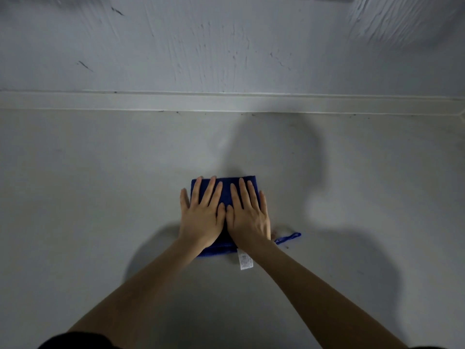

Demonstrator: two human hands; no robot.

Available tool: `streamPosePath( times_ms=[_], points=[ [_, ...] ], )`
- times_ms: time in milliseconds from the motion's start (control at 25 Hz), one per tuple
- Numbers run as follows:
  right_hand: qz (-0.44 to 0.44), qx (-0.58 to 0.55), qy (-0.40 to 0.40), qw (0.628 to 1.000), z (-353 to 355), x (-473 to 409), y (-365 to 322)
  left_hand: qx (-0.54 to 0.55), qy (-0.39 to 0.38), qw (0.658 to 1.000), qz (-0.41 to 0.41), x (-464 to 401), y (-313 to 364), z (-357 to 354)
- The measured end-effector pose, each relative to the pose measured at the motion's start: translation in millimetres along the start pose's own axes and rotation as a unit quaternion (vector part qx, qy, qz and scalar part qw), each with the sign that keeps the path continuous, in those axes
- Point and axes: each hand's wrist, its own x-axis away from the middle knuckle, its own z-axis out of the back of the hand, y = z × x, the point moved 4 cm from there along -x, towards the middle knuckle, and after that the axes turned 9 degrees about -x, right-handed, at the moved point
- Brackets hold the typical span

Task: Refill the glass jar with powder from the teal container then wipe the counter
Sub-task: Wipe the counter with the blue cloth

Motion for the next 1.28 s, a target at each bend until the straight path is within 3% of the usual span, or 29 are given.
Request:
streamPosePath(
  times_ms=[560, 1280],
  points=[
    [0.049, -0.004, 0.007, 0.999, -1, 98, -12, -0.01, -0.007, 0.999, 0.048, 102, 15, -4],
    [0.058, 0.018, 0.014, 0.998, 34, 228, 56, 0.016, 0.009, 0.998, 0.066, 209, 130, 0]
  ],
)
